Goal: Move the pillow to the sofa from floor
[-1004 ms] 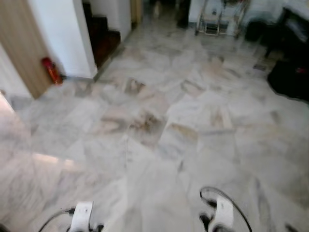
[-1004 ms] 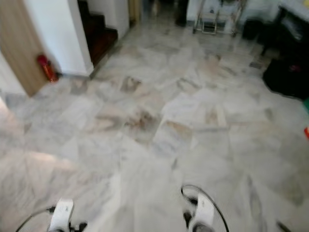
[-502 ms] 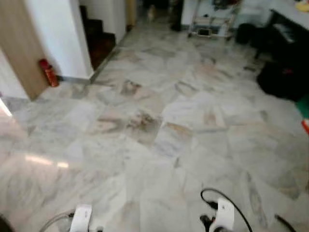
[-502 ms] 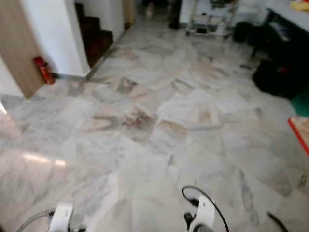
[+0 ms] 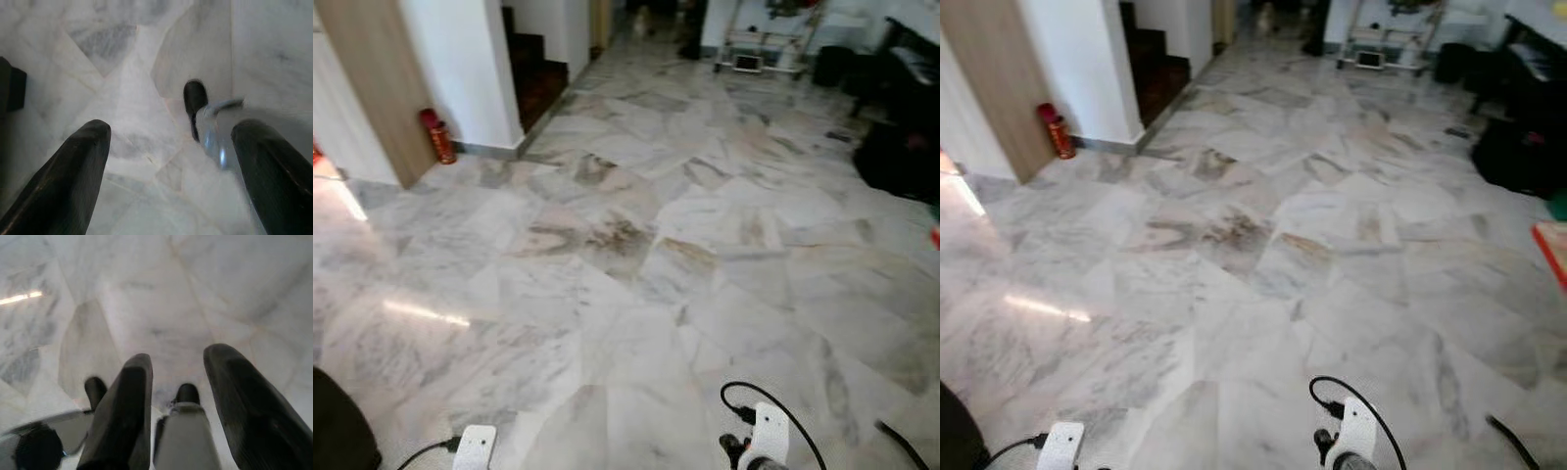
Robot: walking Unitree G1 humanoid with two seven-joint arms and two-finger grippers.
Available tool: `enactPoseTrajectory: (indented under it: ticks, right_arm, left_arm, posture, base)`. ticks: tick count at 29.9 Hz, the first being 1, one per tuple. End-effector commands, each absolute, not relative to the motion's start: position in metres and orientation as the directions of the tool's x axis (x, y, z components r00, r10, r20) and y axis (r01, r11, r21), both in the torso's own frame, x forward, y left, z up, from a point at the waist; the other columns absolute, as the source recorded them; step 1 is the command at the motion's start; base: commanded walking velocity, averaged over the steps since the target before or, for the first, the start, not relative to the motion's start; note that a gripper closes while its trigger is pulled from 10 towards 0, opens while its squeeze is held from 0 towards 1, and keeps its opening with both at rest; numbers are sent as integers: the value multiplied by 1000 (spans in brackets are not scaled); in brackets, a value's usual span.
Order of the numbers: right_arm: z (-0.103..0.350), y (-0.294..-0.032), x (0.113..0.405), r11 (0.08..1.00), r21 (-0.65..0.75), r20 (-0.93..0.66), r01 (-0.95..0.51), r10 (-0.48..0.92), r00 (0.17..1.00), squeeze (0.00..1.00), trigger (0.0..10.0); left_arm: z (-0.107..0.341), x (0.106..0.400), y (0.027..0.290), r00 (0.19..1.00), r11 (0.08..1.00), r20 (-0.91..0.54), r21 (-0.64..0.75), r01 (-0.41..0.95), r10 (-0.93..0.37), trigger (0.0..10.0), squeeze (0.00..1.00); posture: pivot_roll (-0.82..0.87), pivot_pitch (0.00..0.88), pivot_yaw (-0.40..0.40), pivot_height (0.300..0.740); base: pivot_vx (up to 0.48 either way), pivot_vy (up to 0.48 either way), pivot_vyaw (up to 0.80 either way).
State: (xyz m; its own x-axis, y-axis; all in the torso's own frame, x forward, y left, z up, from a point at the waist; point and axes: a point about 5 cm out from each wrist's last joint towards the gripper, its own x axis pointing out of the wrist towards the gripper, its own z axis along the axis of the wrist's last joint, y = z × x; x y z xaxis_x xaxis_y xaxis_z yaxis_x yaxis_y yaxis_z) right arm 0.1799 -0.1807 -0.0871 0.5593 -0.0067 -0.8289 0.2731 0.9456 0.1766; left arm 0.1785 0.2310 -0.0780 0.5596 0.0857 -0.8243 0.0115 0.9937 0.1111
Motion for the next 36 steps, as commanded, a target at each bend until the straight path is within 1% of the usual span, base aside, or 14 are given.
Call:
enactPoseTrajectory:
  ticks: [1, 16, 24, 31, 34, 35, 36]
  right_arm:
    - [-84, -183, 185, 948, 172, -821, 269, -14, 571, 0, 10000]
    - [-84, -183, 186, 950, 169, -822, 261, -11, 569, 0, 10000]
    - [-83, -182, 188, 950, 179, -816, 258, -3, 578, 0, 10000]
    - [-88, -186, 176, 955, 165, -830, 247, -1, 558, 0, 10000]
    - [-95, -192, 158, 963, 135, -851, 234, -9, 526, 0, 10000]
    - [-99, -195, 146, 968, 109, -866, 225, -18, 499, 0, 10000]
    - [-99, -195, 146, 968, 109, -866, 225, -18, 499, 0, 10000]
  left_arm:
    - [-83, 170, 228, 538, 994, -839, 104, 20, 77, 10000, 0]
    - [-84, 170, 226, 535, 994, -841, 103, 18, 78, 10000, 0]
    - [-81, 172, 230, 546, 994, -833, 113, 14, 87, 10000, 0]
    - [-86, 161, 229, 524, 992, -848, 118, 32, 84, 10000, 0]
    - [-93, 147, 222, 500, 993, -863, 109, 50, 69, 10000, 0]
    - [-97, 137, 221, 479, 994, -876, 99, 53, 62, 10000, 0]
    - [-97, 137, 221, 479, 994, -876, 99, 53, 62, 10000, 0]
  posture:
    - [-8, 0, -31, 740]
    - [-1, 0, -38, 740]
    - [-3, 0, -39, 740]
    - [4, 0, -65, 740]
    - [-5, 0, -69, 740]
    - [-10, 0, -59, 740]
    - [-10, 0, -59, 740]
  base:
    - [-266, 0, 0]
    - [-271, 0, 0]
    - [-238, 0, 0]
    - [0, 0, 0]
    - [0, 0, 0]
    - [0, 0, 0]
    - [0, 0, 0]
